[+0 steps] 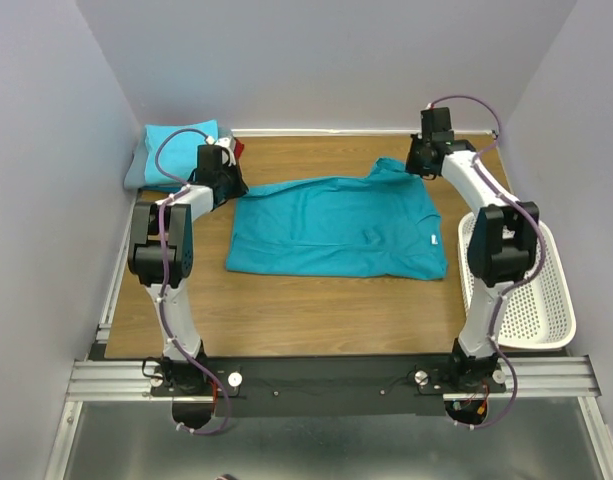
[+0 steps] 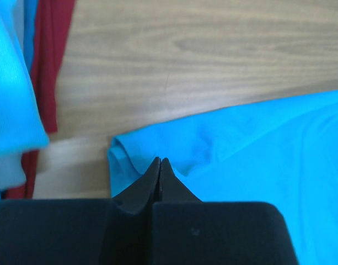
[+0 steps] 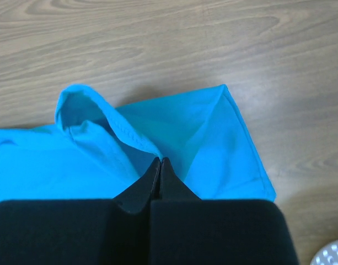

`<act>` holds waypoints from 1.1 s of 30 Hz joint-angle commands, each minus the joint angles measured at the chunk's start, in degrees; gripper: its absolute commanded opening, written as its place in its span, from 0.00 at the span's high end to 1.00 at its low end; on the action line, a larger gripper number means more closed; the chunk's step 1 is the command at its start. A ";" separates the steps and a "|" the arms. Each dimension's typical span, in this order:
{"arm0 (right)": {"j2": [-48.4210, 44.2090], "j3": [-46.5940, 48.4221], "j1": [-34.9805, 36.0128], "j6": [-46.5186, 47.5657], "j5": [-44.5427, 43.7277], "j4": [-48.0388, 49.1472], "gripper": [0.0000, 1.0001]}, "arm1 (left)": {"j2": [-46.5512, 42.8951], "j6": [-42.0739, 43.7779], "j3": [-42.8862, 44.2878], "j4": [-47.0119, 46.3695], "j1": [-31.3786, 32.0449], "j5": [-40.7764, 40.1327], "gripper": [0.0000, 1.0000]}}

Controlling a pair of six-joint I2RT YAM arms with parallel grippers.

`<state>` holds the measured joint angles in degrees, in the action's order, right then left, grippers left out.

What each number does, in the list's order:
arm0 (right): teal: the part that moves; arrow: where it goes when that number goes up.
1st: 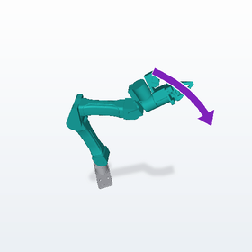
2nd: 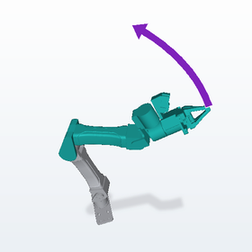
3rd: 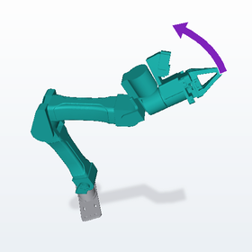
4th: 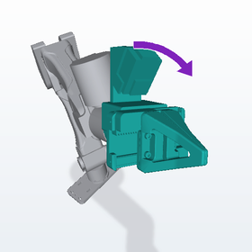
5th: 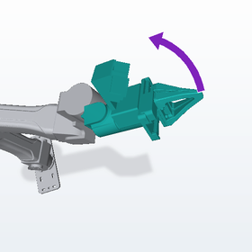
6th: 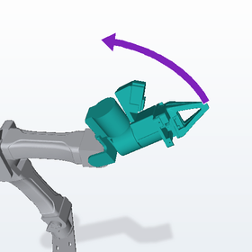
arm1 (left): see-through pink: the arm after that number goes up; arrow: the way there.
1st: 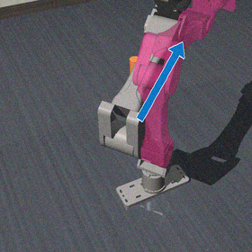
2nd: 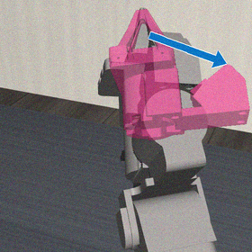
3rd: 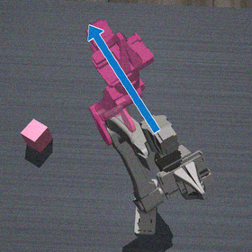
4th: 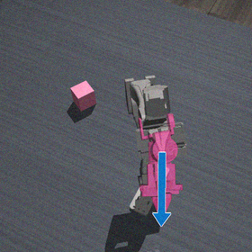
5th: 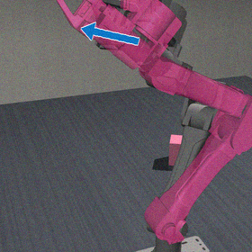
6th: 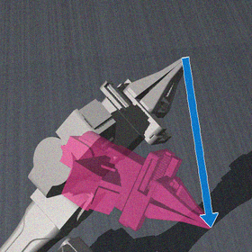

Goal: Fold and stack the t-shirts
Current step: Fold the tshirt

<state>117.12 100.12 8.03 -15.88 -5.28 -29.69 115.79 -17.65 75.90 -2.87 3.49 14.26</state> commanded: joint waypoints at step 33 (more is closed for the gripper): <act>-32.74 -40.95 0.05 -5.48 2.47 5.61 1.00 | -27.98 -5.38 -29.66 -11.80 -0.50 -3.28 1.00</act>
<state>86.59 61.76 8.03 -20.16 -3.46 -25.12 90.41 -22.15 47.70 -12.45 3.42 12.47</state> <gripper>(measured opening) 0.006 0.004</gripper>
